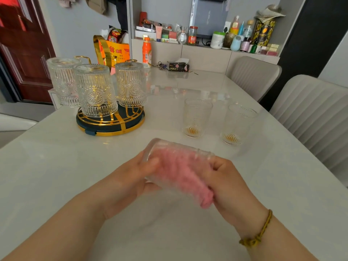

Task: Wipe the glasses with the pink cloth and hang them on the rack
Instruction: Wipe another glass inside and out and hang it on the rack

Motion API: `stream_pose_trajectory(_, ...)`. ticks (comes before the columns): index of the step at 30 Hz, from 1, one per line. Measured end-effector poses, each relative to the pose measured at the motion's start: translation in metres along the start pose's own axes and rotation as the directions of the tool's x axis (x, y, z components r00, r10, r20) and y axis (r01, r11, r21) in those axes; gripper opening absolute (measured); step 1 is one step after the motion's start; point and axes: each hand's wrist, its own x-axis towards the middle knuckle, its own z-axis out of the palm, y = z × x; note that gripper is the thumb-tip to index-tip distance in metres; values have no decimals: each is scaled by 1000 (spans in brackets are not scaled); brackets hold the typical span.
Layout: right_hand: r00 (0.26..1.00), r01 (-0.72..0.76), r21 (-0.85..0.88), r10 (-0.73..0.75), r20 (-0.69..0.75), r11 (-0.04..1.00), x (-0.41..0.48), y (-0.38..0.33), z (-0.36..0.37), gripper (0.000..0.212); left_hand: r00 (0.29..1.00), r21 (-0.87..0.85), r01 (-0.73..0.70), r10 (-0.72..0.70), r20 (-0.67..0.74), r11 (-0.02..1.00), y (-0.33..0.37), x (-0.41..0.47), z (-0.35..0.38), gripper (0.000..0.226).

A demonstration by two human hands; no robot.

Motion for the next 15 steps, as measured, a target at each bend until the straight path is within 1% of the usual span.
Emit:
stream_pose_trajectory(1,997,-74,118,73,20,990,-1,-2,0,25,1000,-14,-24,25,19,1000,0,1,-1,78)
stream_pose_trajectory(2,992,-118,212,107,63,970,-1,-2,-1,32,999,-37,-46,46,4,998,-1,2,-4,91)
stream_pose_trajectory(3,988,-143,252,126,84,957,-1,-3,-1,42,997,-46,-74,73,-25,996,-3,4,-5,98)
stream_pose_trajectory(4,987,-138,234,114,111,962,0,-4,-1,49,994,-38,-102,100,-52,994,-4,5,-5,99)
stream_pose_trajectory(5,989,-105,174,84,124,979,-1,-6,1,47,990,-24,-120,118,-74,992,-4,6,-5,97)
stream_pose_trajectory(7,992,19,9,-20,125,1000,-4,-8,3,32,985,-14,-138,136,-110,990,-4,5,-6,86)
stream_pose_trajectory(9,976,200,-181,-180,120,963,-4,-2,1,29,988,-18,-118,115,-103,993,-2,3,-3,67)
stream_pose_trajectory(10,943,330,-292,-298,150,898,-3,1,1,28,991,-48,-81,75,-112,996,-2,2,-2,52)
stream_pose_trajectory(11,896,442,-433,-402,186,786,-2,4,2,32,990,-102,-38,24,-136,994,-4,2,-1,35)
stream_pose_trajectory(12,861,499,-549,-454,230,670,-1,7,1,38,988,-148,9,-31,-150,989,-5,3,1,28)
stream_pose_trajectory(13,850,511,-616,-460,258,599,1,10,1,37,984,-177,48,-76,-158,983,-7,3,2,29)
stream_pose_trajectory(14,862,490,-646,-436,259,585,3,12,1,32,982,-195,81,-112,-151,978,-8,3,2,32)
stream_pose_trajectory(15,875,467,-649,-423,238,600,3,12,0,26,979,-202,104,-136,-150,974,-7,4,2,34)
